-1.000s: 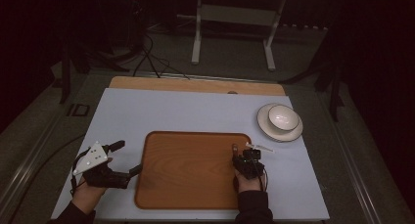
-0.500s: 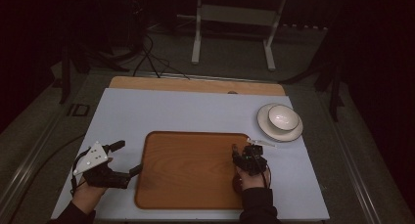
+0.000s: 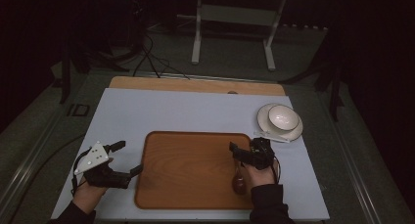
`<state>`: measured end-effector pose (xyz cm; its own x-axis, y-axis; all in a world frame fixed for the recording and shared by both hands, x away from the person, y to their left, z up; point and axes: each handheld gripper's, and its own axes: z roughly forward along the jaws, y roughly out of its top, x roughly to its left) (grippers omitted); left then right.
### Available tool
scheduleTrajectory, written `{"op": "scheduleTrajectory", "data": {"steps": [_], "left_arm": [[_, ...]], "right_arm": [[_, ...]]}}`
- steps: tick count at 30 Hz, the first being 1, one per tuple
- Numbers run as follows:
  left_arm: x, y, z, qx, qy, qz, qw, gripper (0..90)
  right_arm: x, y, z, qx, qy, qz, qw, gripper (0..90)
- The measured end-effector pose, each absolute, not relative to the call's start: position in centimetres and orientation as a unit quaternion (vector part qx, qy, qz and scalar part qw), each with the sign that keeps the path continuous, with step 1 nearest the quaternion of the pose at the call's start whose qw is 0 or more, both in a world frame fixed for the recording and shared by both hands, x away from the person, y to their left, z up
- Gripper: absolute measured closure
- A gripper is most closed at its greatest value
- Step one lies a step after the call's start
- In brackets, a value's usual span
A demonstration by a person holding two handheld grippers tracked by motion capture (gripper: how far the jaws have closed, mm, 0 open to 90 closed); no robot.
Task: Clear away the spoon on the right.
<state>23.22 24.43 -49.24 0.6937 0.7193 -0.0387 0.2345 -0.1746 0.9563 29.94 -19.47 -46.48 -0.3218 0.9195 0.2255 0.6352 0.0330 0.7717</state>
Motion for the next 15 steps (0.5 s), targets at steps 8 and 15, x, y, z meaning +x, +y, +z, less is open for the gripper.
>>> {"op": "scheduleTrajectory", "data": {"steps": [8,15], "left_arm": [[23.3,24.4,-49.3,0.736,0.325,0.217,0.553,1.2],[23.4,24.3,-49.4,0.738,0.325,0.215,0.551,1.2]], "right_arm": [[29.7,-20.7,-45.1,0.493,0.732,0.443,0.158,13.7],[28.9,-22.9,-44.6,0.472,0.744,0.443,0.167,13.7]]}}
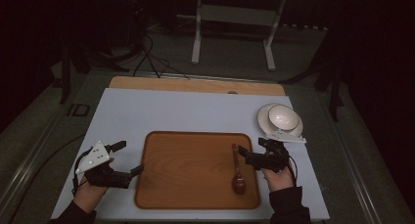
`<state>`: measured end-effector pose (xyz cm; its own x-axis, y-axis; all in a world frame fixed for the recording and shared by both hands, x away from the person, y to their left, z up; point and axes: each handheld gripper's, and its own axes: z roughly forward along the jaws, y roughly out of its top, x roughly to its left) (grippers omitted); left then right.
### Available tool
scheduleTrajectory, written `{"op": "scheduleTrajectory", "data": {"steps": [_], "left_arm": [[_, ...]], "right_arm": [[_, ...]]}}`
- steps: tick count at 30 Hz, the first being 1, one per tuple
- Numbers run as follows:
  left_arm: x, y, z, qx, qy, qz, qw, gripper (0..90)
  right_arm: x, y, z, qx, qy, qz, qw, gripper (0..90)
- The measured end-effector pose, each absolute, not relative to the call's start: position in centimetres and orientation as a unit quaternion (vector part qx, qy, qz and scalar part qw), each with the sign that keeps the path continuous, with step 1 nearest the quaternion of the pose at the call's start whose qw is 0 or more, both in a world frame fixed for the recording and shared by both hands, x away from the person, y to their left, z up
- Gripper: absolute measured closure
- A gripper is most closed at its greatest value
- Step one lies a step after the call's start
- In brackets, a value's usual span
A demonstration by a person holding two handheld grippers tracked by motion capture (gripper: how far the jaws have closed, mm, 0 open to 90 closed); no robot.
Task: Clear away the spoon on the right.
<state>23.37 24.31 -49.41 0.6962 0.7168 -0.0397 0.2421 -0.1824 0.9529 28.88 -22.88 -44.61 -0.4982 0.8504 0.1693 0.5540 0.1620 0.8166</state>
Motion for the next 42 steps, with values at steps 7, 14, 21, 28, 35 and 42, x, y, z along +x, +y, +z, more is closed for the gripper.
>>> {"op": "scheduleTrajectory", "data": {"steps": [7,14,21,28,35,42], "left_arm": [[23.3,24.3,-49.4,0.738,0.325,0.217,0.551,1.2],[23.4,24.2,-49.3,0.739,0.323,0.217,0.55,1.2],[23.4,24.3,-49.4,0.739,0.325,0.217,0.549,1.2],[23.4,24.3,-49.4,0.738,0.325,0.218,0.549,1.2],[23.4,24.3,-49.3,0.739,0.325,0.22,0.548,1.2],[23.4,24.2,-49.4,0.739,0.325,0.219,0.547,1.2]], "right_arm": [[27.7,-24.7,-45.2,0.468,0.747,0.442,0.166,13.8],[26.7,-25.7,-46.0,0.452,0.756,0.441,0.171,14.1],[26.0,-26.5,-45.8,0.414,0.767,0.463,0.163,14.0],[25.3,-27.4,-46.2,0.381,0.783,0.465,0.16,14.0],[24.7,-28.6,-47.1,0.362,0.793,0.462,0.163,14.0],[24.5,-30.0,-47.8,0.35,0.792,0.475,0.157,14.1]]}}
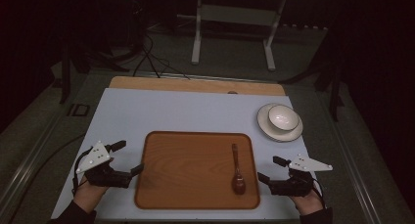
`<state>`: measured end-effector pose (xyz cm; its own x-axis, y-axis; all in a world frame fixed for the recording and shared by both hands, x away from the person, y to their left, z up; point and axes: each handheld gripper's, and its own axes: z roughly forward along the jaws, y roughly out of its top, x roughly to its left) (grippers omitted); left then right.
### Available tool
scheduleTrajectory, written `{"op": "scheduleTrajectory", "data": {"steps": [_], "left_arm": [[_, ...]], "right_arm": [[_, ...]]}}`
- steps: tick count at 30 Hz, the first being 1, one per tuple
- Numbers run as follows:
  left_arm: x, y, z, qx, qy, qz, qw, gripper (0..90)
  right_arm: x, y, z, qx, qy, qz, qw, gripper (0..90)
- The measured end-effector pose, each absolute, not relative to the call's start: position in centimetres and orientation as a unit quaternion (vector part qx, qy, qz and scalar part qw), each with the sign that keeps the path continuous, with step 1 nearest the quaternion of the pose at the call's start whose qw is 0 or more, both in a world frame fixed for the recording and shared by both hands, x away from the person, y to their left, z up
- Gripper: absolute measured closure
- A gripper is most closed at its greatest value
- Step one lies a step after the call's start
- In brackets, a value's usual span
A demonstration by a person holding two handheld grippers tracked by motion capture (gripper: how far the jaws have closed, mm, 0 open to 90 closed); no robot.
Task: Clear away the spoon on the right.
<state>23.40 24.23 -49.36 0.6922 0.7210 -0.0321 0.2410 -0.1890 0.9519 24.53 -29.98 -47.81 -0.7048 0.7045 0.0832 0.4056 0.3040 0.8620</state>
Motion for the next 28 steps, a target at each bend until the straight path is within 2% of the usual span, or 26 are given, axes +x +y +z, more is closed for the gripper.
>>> {"op": "scheduleTrajectory", "data": {"steps": [11,13,28], "left_arm": [[23.5,24.3,-49.6,0.741,0.326,0.215,0.546,1.2],[23.5,24.2,-49.6,0.742,0.325,0.213,0.546,1.2],[23.4,24.1,-49.6,0.743,0.322,0.211,0.547,1.2]], "right_arm": [[24.5,-31.0,-49.1,0.35,0.792,0.48,0.138,14.1],[24.9,-31.4,-49.6,0.364,0.786,0.485,0.123,14.1],[25.2,-31.1,-50.3,0.361,0.797,0.469,0.12,14.1]]}}
